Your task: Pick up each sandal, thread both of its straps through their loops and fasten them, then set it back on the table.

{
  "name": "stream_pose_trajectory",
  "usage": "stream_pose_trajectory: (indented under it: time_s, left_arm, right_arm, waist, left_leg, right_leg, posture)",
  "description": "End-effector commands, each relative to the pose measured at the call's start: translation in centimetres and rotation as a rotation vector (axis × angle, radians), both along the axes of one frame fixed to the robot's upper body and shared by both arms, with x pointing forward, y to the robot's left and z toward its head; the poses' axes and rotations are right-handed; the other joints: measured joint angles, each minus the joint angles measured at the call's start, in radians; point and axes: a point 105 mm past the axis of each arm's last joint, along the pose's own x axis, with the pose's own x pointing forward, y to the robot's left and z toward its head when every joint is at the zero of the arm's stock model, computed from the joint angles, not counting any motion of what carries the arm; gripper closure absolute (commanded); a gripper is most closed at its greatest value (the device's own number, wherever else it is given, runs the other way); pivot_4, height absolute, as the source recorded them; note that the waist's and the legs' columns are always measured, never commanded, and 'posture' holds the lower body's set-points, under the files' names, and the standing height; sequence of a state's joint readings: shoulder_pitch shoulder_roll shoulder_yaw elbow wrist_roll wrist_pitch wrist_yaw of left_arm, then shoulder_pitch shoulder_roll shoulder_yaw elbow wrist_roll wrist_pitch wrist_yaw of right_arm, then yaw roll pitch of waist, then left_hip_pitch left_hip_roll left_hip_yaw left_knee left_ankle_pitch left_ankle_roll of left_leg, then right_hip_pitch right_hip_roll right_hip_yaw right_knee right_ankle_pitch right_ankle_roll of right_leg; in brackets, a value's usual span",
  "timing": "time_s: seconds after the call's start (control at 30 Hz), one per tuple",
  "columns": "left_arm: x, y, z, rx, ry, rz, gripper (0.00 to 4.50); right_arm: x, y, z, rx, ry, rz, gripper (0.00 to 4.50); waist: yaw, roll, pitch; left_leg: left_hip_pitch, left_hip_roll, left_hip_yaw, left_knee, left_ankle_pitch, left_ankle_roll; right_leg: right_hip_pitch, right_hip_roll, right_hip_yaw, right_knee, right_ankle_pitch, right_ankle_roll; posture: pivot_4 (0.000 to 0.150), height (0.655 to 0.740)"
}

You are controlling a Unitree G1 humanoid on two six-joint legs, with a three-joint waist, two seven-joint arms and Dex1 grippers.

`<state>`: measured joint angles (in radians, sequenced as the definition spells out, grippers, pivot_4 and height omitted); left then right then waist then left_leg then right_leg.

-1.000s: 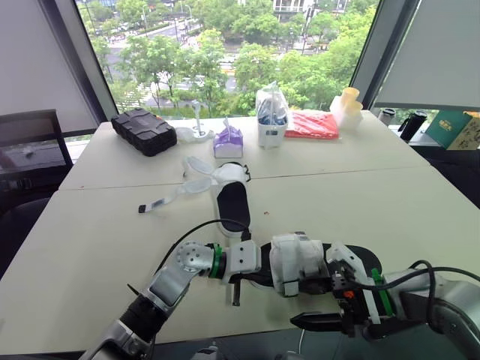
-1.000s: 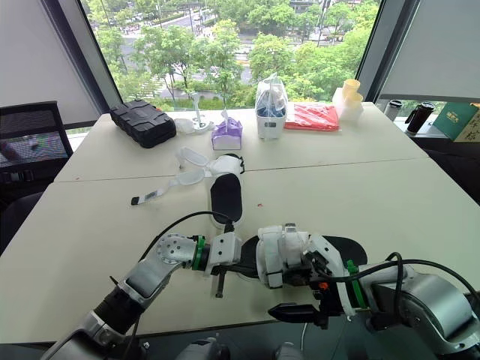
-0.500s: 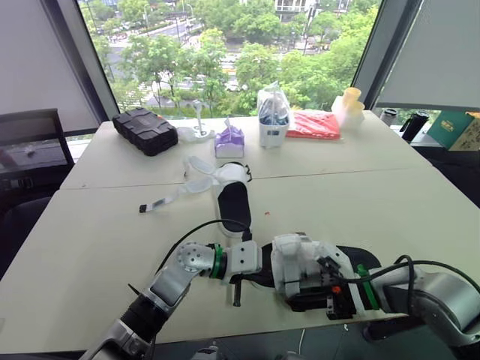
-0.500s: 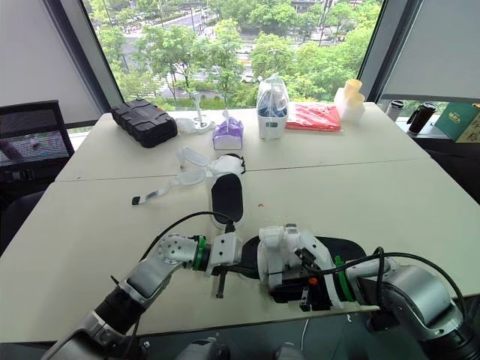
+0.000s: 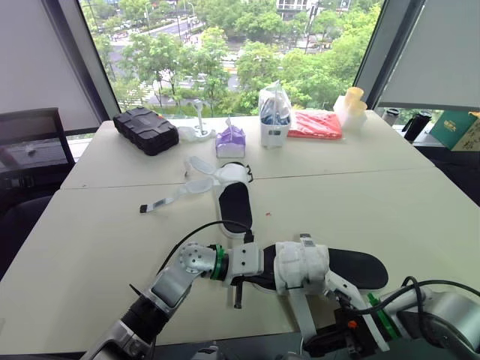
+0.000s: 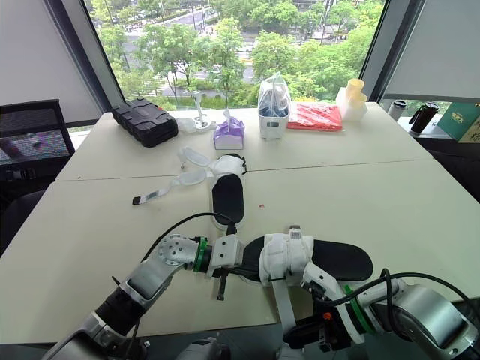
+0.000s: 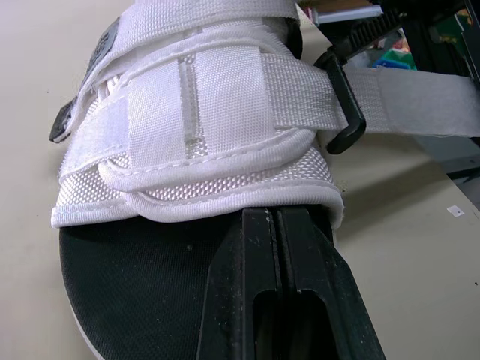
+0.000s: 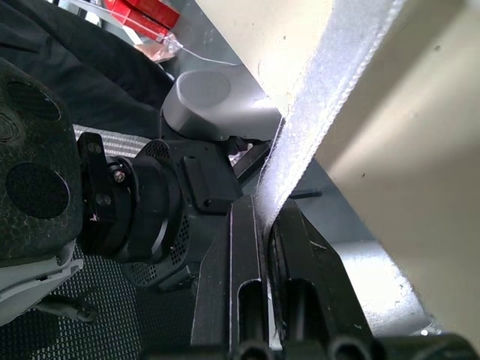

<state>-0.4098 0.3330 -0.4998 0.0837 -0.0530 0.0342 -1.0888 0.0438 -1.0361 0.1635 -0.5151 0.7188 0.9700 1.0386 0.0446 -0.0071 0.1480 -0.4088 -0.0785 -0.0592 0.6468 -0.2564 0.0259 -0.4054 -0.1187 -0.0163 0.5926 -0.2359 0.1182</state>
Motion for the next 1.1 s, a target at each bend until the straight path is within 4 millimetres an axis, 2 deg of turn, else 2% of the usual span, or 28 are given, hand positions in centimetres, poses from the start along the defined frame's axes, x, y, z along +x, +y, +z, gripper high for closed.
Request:
stream_pose_trajectory:
  time_s: [0.03, 0.13, 0.2, 0.23, 0.37, 0.6, 0.7, 0.87, 1.1]
  left_arm:
    - [-0.8, 1.3, -3.8, 0.158, 0.087, 0.01, 4.5]
    - [-0.7, 1.2, -3.8, 0.158, 0.085, 0.009, 4.5]
    - [-0.6, 1.1, -3.8, 0.157, 0.084, 0.009, 4.5]
    - [-0.5, 1.0, -3.8, 0.158, 0.085, 0.008, 4.5]
    - [-0.4, 0.8, -3.8, 0.158, 0.083, 0.003, 4.5]
    - [-0.4, 0.8, -3.9, 0.165, 0.094, 0.012, 4.5]
    - [-0.3, 0.8, -3.8, 0.163, 0.092, 0.021, 4.5]
    - [-0.3, 0.9, -3.8, 0.159, 0.093, 0.039, 4.5]
    - [-0.2, 1.0, -3.6, 0.157, 0.092, 0.05, 4.5]
  right_arm:
    - [1.0, 1.1, 5.5, 0.136, -0.096, 0.033, 4.48]
    - [1.6, 1.9, 9.4, 0.234, -0.139, 0.058, 4.48]
    - [1.9, 2.2, 10.5, 0.254, -0.143, 0.057, 4.48]
    - [2.8, 2.3, 11.0, 0.268, -0.148, 0.038, 4.48]
    - [5.7, 3.0, 10.6, 0.249, -0.173, -0.026, 4.48]
    - [7.0, 3.3, 9.2, 0.245, -0.118, -0.061, 4.48]
    - [8.3, 3.1, 9.3, 0.276, -0.088, -0.118, 3.51]
    - [10.9, 3.1, 10.4, 0.331, -0.082, -0.211, 0.98]
    - [13.4, 3.6, 10.8, 0.362, -0.081, -0.3, 0.98]
  waist:
    - [-0.001, 0.001, 0.001]
    - [-0.004, 0.002, 0.002]
    - [-0.001, 0.0, 0.003]
    - [0.0, -0.001, 0.003]
    - [-0.002, 0.001, 0.003]
    - [-0.001, 0.001, 0.003]
    - [-0.004, 0.001, 0.003]
    - [-0.003, 0.002, 0.002]
    - [-0.003, 0.002, 0.002]
  left_leg:
    - [0.0, 0.0, 0.0, 0.0, 0.0, 0.0]
    - [0.0, 0.0, 0.0, 0.001, 0.0, 0.0]
    - [0.001, 0.001, 0.0, 0.001, 0.0, 0.0]
    - [0.0, 0.002, 0.0, 0.001, 0.0, 0.0]
    - [-0.002, 0.001, 0.001, 0.001, 0.0, 0.0]
    - [-0.002, 0.001, 0.001, 0.002, 0.0, 0.0]
    - [-0.001, 0.001, 0.001, 0.002, 0.0, 0.0]
    - [0.0, 0.001, 0.001, 0.002, 0.0, 0.0]
    - [-0.001, 0.001, 0.001, 0.002, 0.0, 0.0]
  right_leg:
    - [0.0, 0.0, 0.0, 0.0, 0.0, 0.0]
    - [0.0, 0.0, 0.0, 0.0, 0.001, -0.001]
    - [0.001, 0.0, 0.0, 0.001, 0.001, -0.002]
    - [0.001, 0.0, -0.001, 0.001, 0.001, -0.002]
    - [-0.001, -0.001, -0.001, 0.0, 0.001, -0.002]
    - [-0.001, -0.002, -0.001, -0.001, 0.001, -0.002]
    - [0.0, -0.001, -0.001, 0.0, 0.002, -0.003]
    - [0.0, -0.001, -0.001, 0.001, 0.002, -0.003]
    - [-0.001, -0.001, -0.001, 0.0, 0.002, -0.003]
  posture:
    - [0.15, 0.74]
    - [0.15, 0.74]
    - [0.15, 0.74]
    - [0.15, 0.74]
    - [0.15, 0.74]
    - [0.15, 0.74]
    - [0.15, 0.74]
    - [0.15, 0.74]
    - [0.15, 0.74]
